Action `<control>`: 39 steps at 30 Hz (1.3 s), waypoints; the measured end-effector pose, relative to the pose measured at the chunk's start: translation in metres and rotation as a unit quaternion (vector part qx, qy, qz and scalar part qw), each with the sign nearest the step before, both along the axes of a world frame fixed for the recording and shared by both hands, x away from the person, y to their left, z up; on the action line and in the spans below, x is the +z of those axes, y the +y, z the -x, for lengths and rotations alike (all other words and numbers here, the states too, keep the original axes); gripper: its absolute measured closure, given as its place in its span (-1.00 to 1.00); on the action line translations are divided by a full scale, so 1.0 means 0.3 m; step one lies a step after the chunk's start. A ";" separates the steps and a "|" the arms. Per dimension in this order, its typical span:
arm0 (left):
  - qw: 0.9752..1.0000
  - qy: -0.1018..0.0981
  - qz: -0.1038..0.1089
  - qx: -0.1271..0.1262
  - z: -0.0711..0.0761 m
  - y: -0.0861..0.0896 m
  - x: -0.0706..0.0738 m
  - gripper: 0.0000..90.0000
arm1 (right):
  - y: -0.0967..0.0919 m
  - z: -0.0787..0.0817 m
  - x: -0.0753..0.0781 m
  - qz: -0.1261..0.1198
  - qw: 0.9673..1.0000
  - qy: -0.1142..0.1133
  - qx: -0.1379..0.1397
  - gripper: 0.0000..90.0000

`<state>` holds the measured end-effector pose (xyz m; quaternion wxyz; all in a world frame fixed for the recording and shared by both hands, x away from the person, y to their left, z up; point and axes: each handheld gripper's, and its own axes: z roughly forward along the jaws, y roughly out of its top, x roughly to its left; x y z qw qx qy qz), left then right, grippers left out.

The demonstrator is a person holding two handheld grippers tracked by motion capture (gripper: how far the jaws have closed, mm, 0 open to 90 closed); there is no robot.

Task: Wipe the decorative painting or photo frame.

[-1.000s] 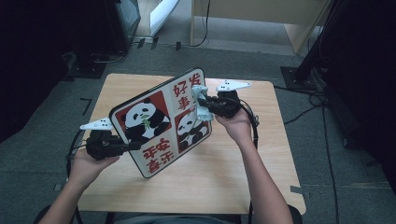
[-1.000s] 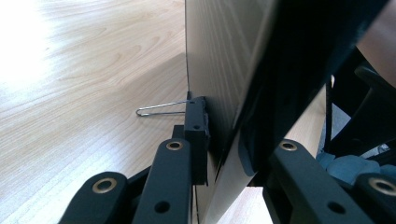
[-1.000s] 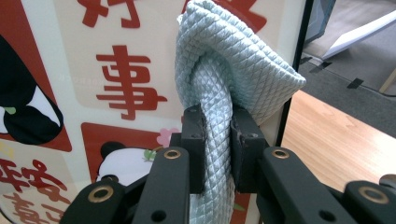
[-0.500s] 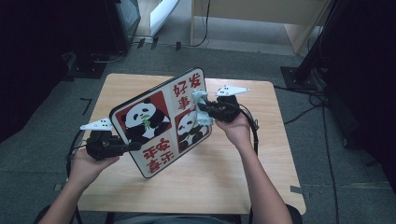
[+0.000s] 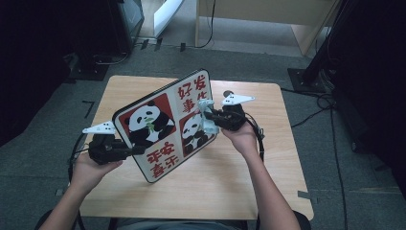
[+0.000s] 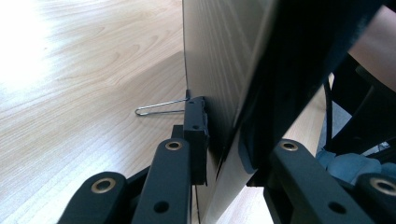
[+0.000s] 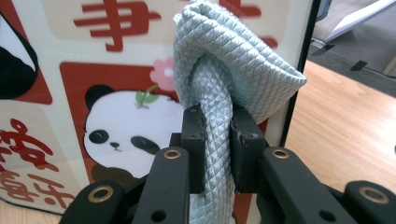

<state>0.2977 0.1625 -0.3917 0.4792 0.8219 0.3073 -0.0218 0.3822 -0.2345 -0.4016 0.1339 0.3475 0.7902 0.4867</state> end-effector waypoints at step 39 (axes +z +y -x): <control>1.000 0.001 0.005 -0.007 -0.004 -0.008 -0.003 0.67 | -0.048 0.018 -0.220 0.036 0.997 0.060 -0.022 0.74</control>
